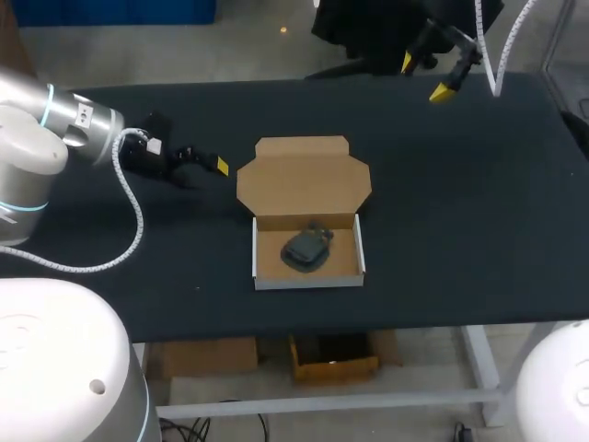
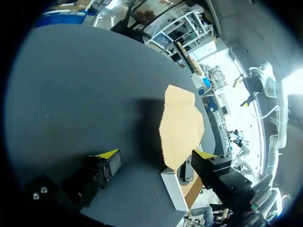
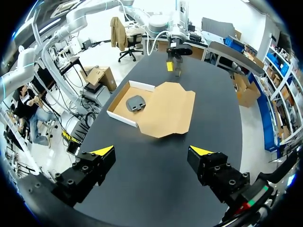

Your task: Assemble the packaging by folding the flat box into shape, placing the metal phone stand inside, and closing the box properly

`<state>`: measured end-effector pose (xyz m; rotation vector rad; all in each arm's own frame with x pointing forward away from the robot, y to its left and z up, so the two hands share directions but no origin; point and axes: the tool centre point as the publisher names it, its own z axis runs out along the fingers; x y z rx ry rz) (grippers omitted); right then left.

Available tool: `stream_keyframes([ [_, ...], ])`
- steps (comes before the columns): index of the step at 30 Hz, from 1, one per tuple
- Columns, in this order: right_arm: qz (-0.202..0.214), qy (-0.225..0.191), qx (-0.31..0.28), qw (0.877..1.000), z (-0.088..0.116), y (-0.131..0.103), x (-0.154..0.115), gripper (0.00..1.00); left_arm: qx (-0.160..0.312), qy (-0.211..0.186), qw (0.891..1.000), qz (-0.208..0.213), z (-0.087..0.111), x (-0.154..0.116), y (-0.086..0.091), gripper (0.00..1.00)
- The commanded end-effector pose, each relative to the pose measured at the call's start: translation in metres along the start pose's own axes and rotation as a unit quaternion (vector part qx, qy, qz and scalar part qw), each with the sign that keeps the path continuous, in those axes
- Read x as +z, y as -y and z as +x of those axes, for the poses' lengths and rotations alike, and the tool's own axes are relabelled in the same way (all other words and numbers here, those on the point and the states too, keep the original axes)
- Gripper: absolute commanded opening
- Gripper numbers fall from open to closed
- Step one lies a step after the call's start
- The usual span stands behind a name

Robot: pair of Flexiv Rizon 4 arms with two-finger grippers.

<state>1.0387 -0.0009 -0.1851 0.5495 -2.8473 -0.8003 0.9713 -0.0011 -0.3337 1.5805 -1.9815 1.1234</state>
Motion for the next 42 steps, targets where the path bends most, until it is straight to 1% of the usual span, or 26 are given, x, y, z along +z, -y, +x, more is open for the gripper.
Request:
stream_keyframes([
  [1, -0.001, -0.003, -0.001, 1.0, -0.001, 0.001, -0.001, 1.0, 0.0, -0.003, 1.0, -0.006, -0.004, 0.0, 0.004, 1.0],
  [28, -0.001, -0.003, -0.001, 1.0, -0.001, 0.001, -0.001, 1.0, 0.0, -0.003, 1.0, -0.006, -0.004, 0.0, 0.004, 1.0],
  [30, 0.003, -0.008, -0.004, 1.0, -0.003, 0.002, 0.0, 1.0, 0.004, -0.012, 1.0, -0.007, -0.004, 0.002, 0.005, 1.0],
  [31, -0.001, -0.011, -0.006, 1.0, -0.004, 0.002, -0.001, 1.0, 0.006, -0.008, 1.0, -0.006, -0.004, 0.004, 0.006, 1.0],
  [33, 0.001, -0.015, -0.007, 1.0, -0.006, 0.002, -0.001, 1.0, 0.009, -0.026, 1.0, -0.005, -0.004, 0.006, 0.007, 1.0],
  [34, 0.0, -0.017, -0.007, 1.0, -0.006, 0.001, -0.001, 1.0, 0.012, -0.024, 1.0, -0.004, -0.004, 0.007, 0.008, 1.0],
  [36, -0.001, -0.026, -0.009, 1.0, -0.009, -0.001, -0.001, 1.0, 0.011, -0.043, 0.999, -0.007, -0.006, 0.011, 0.01, 1.0],
  [37, -0.001, -0.027, -0.009, 1.0, -0.01, -0.002, -0.001, 1.0, 0.01, -0.041, 0.999, -0.006, -0.007, 0.013, 0.011, 1.0],
  [42, -0.002, -0.036, -0.012, 0.999, -0.013, -0.008, -0.001, 1.0, -0.015, -0.079, 0.997, -0.017, -0.01, 0.029, 0.013, 1.0],
])
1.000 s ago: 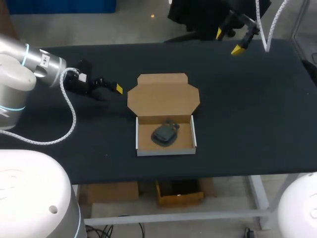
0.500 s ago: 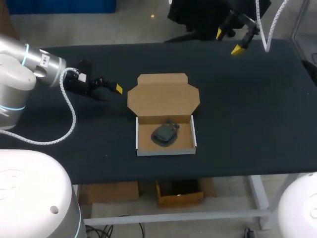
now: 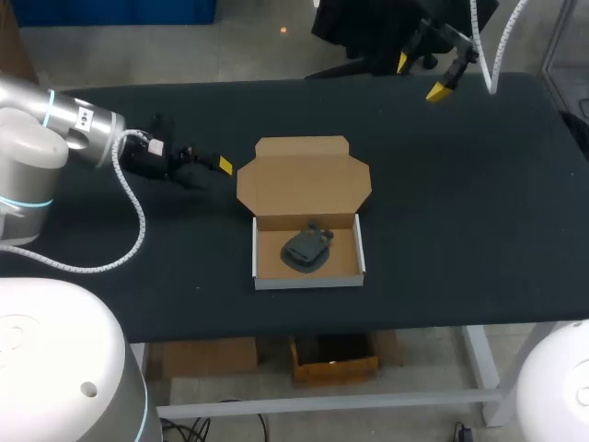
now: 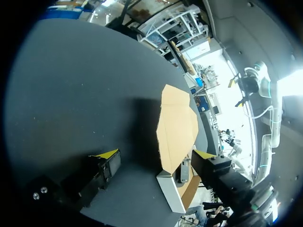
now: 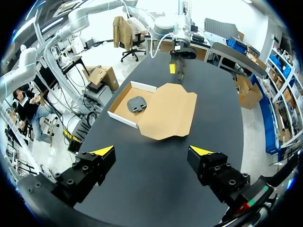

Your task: Assemble the packaging by folding the flat box into shape, placing the metal phone stand inside, and closing the box properly

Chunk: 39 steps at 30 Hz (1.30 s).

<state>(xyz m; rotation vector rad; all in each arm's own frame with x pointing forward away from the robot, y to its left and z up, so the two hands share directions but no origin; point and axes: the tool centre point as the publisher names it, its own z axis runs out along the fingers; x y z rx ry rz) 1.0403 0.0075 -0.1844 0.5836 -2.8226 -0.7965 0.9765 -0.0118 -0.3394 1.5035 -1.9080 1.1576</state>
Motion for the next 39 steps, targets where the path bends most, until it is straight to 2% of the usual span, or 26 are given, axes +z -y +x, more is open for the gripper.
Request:
stream_keyframes([
  [1, -0.001, -0.025, -0.003, 1.0, -0.008, -0.002, -0.005, 1.0, -0.012, -0.038, 0.999, -0.01, -0.012, 0.017, 0.011, 1.0],
  [6, 0.003, -0.035, -0.003, 0.999, -0.012, -0.004, -0.003, 1.0, -0.02, -0.087, 0.996, -0.012, -0.004, 0.025, 0.012, 1.0],
  [17, -0.001, -0.045, -0.004, 0.999, -0.017, -0.002, 0.001, 1.0, -0.026, -0.144, 0.989, -0.026, 0.011, 0.045, 0.011, 0.97],
  [19, 0.0, -0.046, -0.004, 0.999, -0.018, -0.002, 0.001, 1.0, -0.025, -0.148, 0.988, -0.032, 0.016, 0.049, 0.01, 0.91],
  [21, 0.0, -0.046, -0.004, 0.999, -0.018, -0.003, 0.001, 1.0, -0.024, -0.155, 0.987, -0.038, 0.02, 0.052, 0.009, 0.82],
  [23, 0.001, -0.047, -0.005, 0.999, -0.018, -0.003, 0.001, 1.0, -0.024, -0.158, 0.986, -0.045, 0.023, 0.055, 0.008, 0.68],
  [25, 0.004, -0.049, -0.005, 0.999, -0.019, -0.004, 0.001, 1.0, -0.023, -0.162, 0.985, -0.049, 0.026, 0.058, 0.007, 0.61],
  [27, 0.004, -0.05, -0.004, 0.999, -0.02, -0.005, 0.002, 1.0, -0.022, -0.168, 0.984, -0.055, 0.028, 0.061, 0.006, 0.59],
  [31, 0.006, -0.053, -0.004, 0.999, -0.021, -0.007, 0.003, 1.0, -0.022, -0.175, 0.982, -0.065, 0.032, 0.067, 0.003, 0.49],
  [39, 0.009, -0.057, -0.007, 0.998, -0.025, -0.012, 0.006, 1.0, -0.021, -0.196, 0.977, -0.081, 0.038, 0.075, -0.001, 0.43],
])
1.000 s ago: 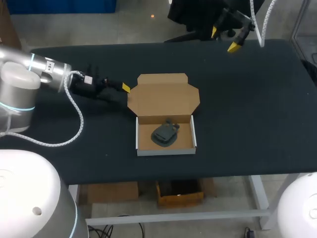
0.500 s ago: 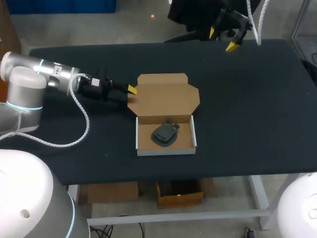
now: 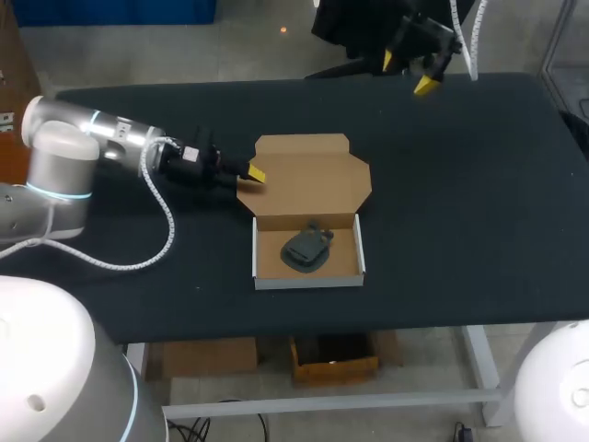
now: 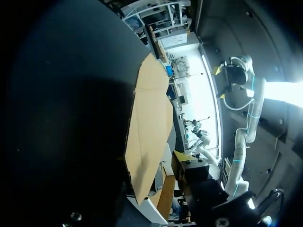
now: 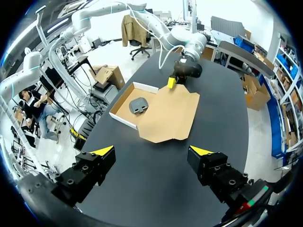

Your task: Assemble the packaging by folding the flat box into shape, placing the metal phone stand inside, and closing the box properly

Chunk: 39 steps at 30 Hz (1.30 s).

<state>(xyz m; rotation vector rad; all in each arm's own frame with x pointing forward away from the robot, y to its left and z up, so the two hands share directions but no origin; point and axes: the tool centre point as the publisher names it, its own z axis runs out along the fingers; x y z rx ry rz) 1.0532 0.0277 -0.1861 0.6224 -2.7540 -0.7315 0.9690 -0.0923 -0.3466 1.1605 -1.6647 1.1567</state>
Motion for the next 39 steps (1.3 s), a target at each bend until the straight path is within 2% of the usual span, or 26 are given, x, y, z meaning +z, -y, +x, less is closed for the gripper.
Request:
stream_keyframes([
  [1, 0.0, -0.015, -0.001, 1.0, -0.0054, -0.002, -0.0019, 1.0, 0.0, -0.016, 1.0, -0.01, -0.0056, 0.0043, 0.0044, 0.42],
  [5, 0.001, -0.016, -0.003, 1.0, -0.0067, -0.0037, -0.0017, 1.0, 0.002, -0.019, 1.0, -0.013, -0.0054, 0.0075, 0.0037, 0.4],
  [13, 0.002, -0.018, -0.005, 1.0, -0.0069, -0.0051, -0.0015, 1.0, 0.036, -0.023, 0.999, -0.021, 0.0011, 0.0104, 0.0002, 0.18],
  [16, 0.002, -0.019, -0.007, 1.0, -0.0065, -0.0059, -0.0008, 1.0, 0.049, -0.022, 0.998, -0.02, 0.0018, 0.0104, 0.0003, 0.14],
  [33, 0.002, -0.026, -0.013, 1.0, -0.0063, -0.0075, 0.0, 1.0, 0.104, -0.023, 0.994, -0.018, 0.0001, 0.0097, -0.0015, 0.18],
  [39, 0.003, -0.027, -0.013, 1.0, -0.0066, -0.0077, 0.0001, 1.0, 0.117, -0.028, 0.993, -0.016, 0.0001, 0.0065, -0.0007, 0.13],
])
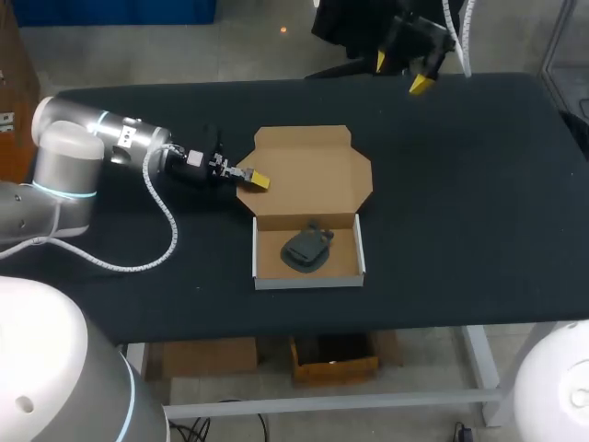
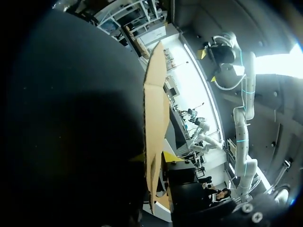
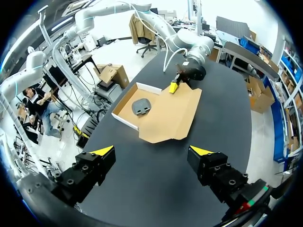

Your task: Assemble the packaging by folding the flat box into shape, placing the metal phone stand inside, and closing the box properly

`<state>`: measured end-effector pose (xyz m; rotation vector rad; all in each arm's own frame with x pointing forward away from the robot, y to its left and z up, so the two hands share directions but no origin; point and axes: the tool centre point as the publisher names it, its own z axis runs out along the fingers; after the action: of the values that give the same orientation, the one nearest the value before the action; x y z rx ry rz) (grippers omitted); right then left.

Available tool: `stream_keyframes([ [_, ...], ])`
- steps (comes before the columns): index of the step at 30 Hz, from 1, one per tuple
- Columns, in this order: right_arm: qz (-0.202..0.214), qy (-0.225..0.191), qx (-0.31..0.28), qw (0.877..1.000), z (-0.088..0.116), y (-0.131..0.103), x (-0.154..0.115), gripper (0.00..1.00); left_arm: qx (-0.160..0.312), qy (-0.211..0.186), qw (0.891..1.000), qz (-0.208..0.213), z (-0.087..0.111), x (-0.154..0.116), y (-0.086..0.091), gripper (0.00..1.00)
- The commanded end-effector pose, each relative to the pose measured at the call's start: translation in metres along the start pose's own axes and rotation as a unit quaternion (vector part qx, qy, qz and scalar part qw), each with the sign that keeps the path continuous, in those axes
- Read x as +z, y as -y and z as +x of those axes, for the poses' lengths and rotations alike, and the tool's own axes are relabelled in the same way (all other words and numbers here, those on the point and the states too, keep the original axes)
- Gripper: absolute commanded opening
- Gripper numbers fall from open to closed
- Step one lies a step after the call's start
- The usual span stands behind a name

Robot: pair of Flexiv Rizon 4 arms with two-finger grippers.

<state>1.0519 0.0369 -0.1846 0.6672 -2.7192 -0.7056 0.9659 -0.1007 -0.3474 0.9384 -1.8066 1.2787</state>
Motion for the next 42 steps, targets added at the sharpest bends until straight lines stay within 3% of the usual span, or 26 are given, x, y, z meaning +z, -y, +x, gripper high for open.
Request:
stream_keyframes([
  [1, -0.002, -0.007, -0.001, 1.0, -0.004, 0.001, -0.003, 1.0, 0.01, -0.006, 1.0, 0.0, -0.002, -0.002, 0.001, 0.14],
  [6, -0.001, -0.009, -0.002, 1.0, -0.004, 0.0, -0.003, 1.0, 0.027, -0.015, 1.0, -0.002, -0.001, -0.003, 0.001, 0.13],
  [9, 0.0, -0.01, -0.002, 1.0, -0.005, 0.0, -0.003, 1.0, 0.03, -0.015, 0.999, -0.004, -0.001, -0.003, 0.0, 0.09],
  [11, 0.0, -0.01, -0.003, 1.0, -0.005, -0.001, -0.003, 1.0, 0.032, -0.014, 0.999, -0.005, -0.002, -0.003, 0.0, 0.0],
  [30, 0.003, -0.015, -0.005, 1.0, -0.006, -0.005, -0.003, 1.0, 0.115, -0.022, 0.993, -0.025, 0.006, -0.002, -0.005, 0.0],
  [36, 0.005, -0.009, 0.0, 1.0, -0.006, -0.012, -0.004, 1.0, 0.115, -0.022, 0.993, -0.025, 0.006, -0.002, -0.005, 0.0],
  [42, 0.018, 0.019, 0.045, 0.999, -0.007, -0.02, -0.005, 1.0, 0.115, -0.022, 0.993, -0.025, 0.006, -0.002, -0.005, 0.0],
])
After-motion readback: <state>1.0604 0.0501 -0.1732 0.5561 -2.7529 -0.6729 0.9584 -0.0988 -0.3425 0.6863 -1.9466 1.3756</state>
